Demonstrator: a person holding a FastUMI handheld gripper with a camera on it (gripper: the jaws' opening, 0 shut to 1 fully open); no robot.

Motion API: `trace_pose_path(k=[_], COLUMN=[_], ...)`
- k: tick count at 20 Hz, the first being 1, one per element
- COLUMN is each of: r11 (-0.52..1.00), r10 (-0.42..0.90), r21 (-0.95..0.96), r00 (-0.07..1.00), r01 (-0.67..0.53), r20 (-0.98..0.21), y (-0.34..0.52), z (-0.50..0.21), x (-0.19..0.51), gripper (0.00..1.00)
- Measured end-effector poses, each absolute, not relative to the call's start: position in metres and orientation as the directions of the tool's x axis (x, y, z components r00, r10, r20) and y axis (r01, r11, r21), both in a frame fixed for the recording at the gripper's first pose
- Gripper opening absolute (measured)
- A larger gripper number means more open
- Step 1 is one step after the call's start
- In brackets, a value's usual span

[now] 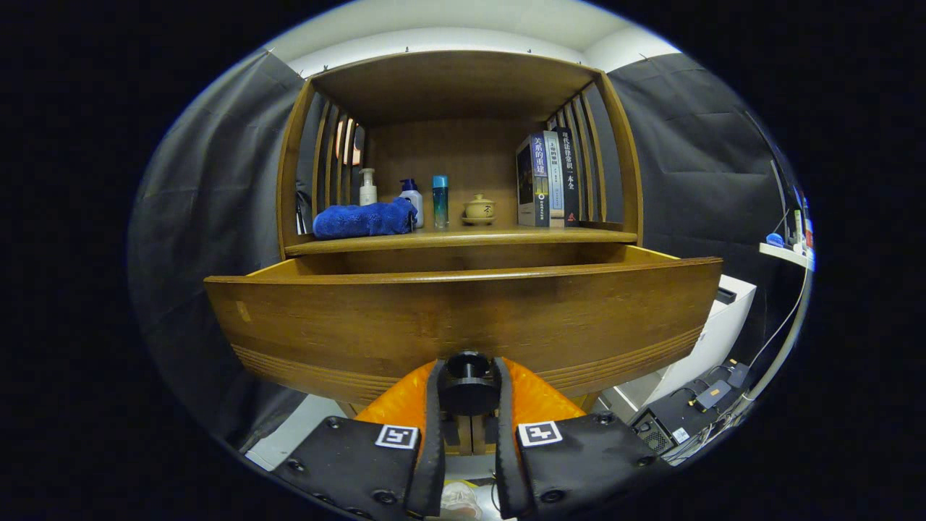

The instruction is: Pull open the drawer, take out the items inside it, and place them on the countertop above the cabinet.

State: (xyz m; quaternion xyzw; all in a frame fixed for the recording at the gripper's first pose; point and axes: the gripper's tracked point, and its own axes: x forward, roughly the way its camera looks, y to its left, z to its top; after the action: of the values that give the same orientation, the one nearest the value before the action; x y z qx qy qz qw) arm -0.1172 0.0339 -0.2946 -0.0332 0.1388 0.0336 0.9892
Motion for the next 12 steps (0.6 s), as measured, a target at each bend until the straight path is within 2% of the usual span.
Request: trace_pose_path(k=[3,12], r11=[0.995,0.994], r10=[0.063,0.086], r21=[-0.055,-0.046], r00=[0.962,0.951], r01=[-0.081,-0.104], r20=[-0.266,-0.297], y=[0.033,0.033], z=[-0.294,-0.296], x=[-0.126,-0.159], gripper=[0.29,0.29])
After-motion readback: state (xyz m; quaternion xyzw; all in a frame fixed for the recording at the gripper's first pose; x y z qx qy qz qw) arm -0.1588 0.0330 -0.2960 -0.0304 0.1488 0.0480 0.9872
